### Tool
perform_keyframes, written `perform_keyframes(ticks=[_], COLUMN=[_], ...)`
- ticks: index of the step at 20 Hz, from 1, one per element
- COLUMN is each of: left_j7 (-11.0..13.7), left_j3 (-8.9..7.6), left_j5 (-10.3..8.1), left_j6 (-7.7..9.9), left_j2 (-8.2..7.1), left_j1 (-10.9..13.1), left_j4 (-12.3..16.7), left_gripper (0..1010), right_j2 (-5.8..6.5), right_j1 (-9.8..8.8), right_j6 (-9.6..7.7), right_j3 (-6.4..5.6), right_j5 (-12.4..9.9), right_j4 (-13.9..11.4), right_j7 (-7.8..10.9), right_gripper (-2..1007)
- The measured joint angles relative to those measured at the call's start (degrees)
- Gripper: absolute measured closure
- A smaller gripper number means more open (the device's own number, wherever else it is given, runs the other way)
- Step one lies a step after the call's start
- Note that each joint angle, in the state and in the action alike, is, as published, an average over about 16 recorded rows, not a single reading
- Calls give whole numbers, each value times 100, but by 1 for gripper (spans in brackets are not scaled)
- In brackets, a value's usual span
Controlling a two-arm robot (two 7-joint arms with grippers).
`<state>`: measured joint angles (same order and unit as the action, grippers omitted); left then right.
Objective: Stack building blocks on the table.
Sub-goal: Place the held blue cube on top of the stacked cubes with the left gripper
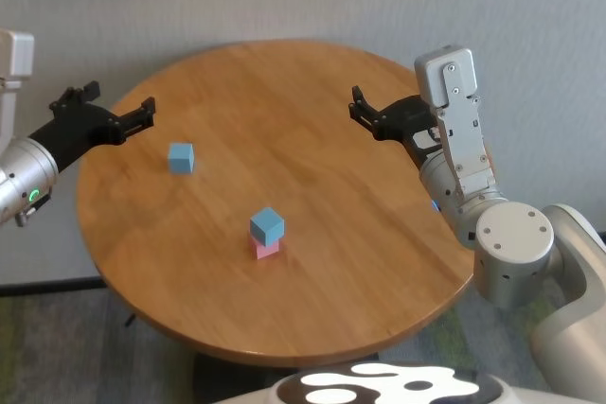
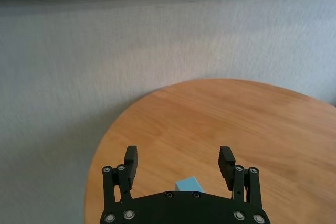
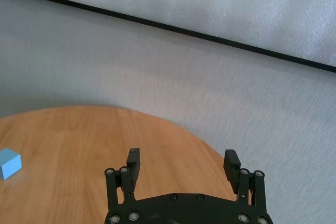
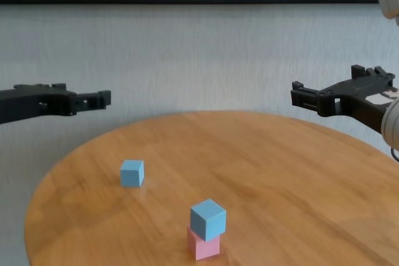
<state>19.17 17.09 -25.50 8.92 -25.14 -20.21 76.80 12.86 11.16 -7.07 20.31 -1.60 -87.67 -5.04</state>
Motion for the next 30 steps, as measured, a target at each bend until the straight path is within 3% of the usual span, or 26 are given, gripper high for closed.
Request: perform_keyframes(ticks=[7,16,21,30], left_j7=[22,-61,58,514], left_j3=[122,225,291,478], left_j5=[185,435,540,738], left_j6=[167,307,197,-193], left_j2=[112,410,622,867], left_j1=[-234,-529,-712,-1080], left_j4=[-323,-973,-1438,-2250], left_gripper=[10,10,10,10], right_j2=[0,-1,-3,-5], right_j1=[2,2,2,2], right_j6=[2,6,8,12], right_j3=[9,15,17,21], right_j5=[-7,-15,-18,-22], right_j4=[-4,-12,-15,-19], right_j7=[-16,-27,-30,-33], right_gripper=[0,0,0,0])
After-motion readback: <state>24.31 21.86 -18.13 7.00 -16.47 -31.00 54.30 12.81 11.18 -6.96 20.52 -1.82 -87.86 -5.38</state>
